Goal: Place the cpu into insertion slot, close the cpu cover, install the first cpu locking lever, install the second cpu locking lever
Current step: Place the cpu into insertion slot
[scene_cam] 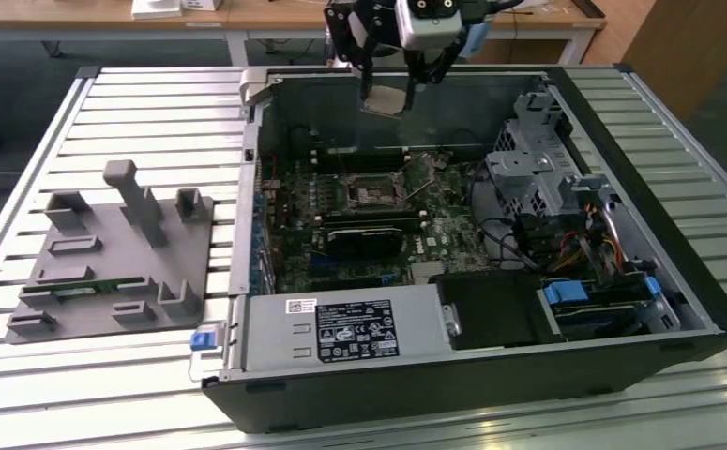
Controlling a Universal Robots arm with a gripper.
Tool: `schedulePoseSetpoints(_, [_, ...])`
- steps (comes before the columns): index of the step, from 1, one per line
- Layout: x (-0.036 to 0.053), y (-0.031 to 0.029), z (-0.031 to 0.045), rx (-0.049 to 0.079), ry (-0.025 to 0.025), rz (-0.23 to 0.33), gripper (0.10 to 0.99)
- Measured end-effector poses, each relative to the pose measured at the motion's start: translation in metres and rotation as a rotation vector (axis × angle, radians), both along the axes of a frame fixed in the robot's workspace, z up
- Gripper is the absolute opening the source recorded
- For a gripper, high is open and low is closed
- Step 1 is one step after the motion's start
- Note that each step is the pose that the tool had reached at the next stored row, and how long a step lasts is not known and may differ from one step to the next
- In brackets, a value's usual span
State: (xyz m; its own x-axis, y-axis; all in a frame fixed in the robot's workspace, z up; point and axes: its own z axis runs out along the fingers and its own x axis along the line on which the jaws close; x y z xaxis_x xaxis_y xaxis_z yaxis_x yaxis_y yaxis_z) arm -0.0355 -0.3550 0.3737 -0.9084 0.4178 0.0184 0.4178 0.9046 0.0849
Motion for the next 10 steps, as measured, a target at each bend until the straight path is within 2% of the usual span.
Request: schedulePoseSetpoints(10, [-0.0016,0.0001,-0.0005,-0.001,0.0000,-0.085,0.533])
